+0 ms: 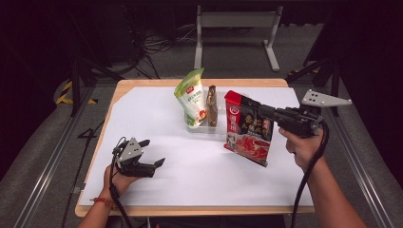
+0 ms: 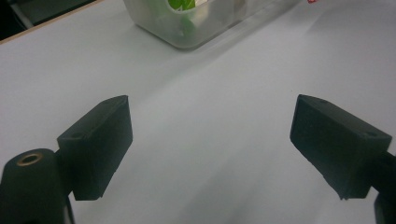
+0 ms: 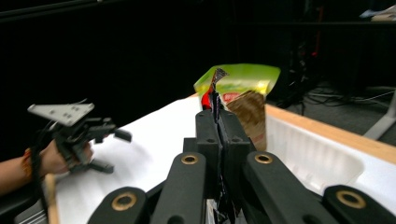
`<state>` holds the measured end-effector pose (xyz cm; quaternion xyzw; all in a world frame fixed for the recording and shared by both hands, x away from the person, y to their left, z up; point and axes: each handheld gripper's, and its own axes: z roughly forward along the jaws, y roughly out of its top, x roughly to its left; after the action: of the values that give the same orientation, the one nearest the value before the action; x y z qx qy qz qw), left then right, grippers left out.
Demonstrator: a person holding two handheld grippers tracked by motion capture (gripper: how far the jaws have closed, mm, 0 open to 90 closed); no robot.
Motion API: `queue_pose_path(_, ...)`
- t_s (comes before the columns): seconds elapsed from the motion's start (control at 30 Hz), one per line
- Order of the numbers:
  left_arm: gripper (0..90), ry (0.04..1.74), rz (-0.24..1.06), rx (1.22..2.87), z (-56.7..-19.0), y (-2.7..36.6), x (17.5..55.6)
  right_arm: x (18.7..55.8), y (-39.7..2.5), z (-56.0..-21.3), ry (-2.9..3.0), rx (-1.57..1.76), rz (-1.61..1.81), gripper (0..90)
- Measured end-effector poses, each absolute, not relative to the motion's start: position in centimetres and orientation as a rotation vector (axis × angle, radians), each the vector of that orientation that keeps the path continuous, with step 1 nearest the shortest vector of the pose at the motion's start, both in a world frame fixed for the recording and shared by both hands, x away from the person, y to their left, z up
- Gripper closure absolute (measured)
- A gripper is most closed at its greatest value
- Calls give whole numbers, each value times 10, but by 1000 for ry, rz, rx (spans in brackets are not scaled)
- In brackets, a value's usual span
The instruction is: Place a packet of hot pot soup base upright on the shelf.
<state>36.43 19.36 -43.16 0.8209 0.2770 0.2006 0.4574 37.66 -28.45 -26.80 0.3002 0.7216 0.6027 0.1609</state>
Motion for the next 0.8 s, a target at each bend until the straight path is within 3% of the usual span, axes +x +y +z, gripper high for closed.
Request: queue_pose_path(0.8,136,664,516,2040,-432,192,363,411,-257,-244,1950,921,1630,886)
